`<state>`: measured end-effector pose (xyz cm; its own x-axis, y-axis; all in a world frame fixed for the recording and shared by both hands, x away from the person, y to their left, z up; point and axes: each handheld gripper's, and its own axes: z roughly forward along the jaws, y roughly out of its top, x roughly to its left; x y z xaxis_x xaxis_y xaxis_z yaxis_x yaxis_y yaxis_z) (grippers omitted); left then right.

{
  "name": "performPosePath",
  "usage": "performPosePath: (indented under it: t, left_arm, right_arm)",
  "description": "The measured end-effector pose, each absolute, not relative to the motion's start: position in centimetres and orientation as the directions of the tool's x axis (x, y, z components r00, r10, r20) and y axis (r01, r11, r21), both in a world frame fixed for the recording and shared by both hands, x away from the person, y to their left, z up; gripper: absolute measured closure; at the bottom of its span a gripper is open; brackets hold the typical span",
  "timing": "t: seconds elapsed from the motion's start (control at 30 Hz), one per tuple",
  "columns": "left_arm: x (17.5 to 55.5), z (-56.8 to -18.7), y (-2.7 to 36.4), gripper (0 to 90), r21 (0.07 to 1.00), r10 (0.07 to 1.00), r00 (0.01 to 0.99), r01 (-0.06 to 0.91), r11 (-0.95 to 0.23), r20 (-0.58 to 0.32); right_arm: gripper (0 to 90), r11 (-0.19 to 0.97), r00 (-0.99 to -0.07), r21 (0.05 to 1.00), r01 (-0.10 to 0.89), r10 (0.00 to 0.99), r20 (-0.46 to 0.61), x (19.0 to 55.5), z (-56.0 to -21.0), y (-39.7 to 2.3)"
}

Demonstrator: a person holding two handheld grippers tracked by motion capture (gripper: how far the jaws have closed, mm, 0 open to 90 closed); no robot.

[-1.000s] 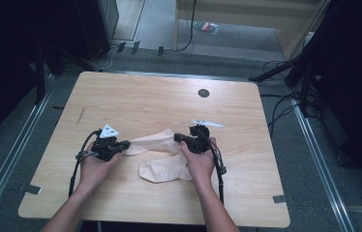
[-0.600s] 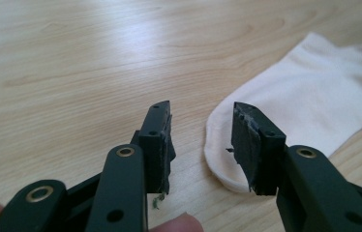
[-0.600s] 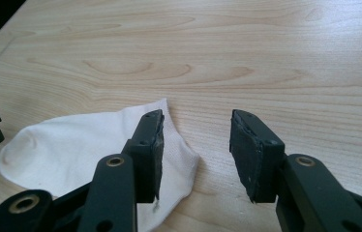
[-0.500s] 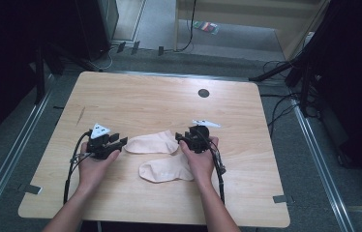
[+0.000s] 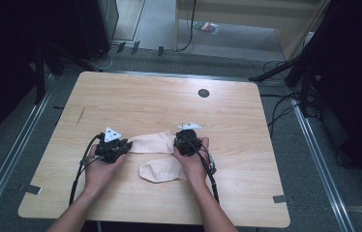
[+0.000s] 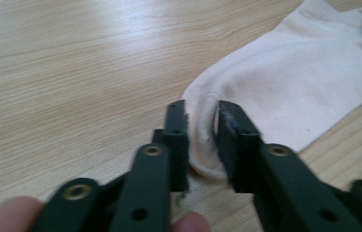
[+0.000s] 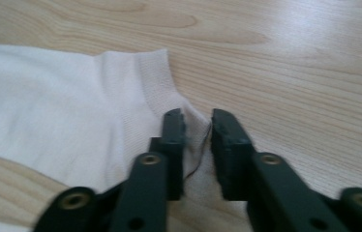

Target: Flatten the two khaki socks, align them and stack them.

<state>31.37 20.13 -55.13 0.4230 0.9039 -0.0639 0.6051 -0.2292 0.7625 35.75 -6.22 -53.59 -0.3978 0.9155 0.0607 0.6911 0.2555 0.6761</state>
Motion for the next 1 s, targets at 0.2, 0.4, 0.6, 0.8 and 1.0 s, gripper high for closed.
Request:
performPosePath:
  t: [0.2,0.4,0.6,0.8,1.0]
  left_arm:
    - [30.8,-54.6,20.0,89.2,0.776,0.89,0.451,0.586,-0.234,-0.072]
    - [29.5,-52.2,20.5,89.7,0.835,0.855,0.5,0.522,-0.171,-0.138]
    - [27.6,-50.6,20.5,89.6,0.859,0.776,0.593,0.493,-0.14,-0.214]
    - [25.9,-51.0,19.6,89.6,0.846,0.739,0.633,0.506,-0.17,-0.23]
    - [24.4,-51.6,18.3,89.6,0.823,0.718,0.667,0.512,-0.245,-0.201]
  right_arm:
    - [88.4,0.212,-0.408,0.722,0.659,0.907,0.106,35.3,-52.9,-6.9]
    - [88.7,0.138,-0.416,0.767,0.627,0.891,0.18,33.9,-50.5,-8.8]
    - [88.7,0.086,-0.419,0.783,0.616,0.878,0.233,31.2,-49.3,-11.3]
    - [88.7,0.069,-0.42,0.778,0.625,0.87,0.26,28.5,-49.6,-13.7]
    - [88.7,0.087,-0.423,0.759,0.646,0.867,0.261,26.9,-50.2,-15.0]
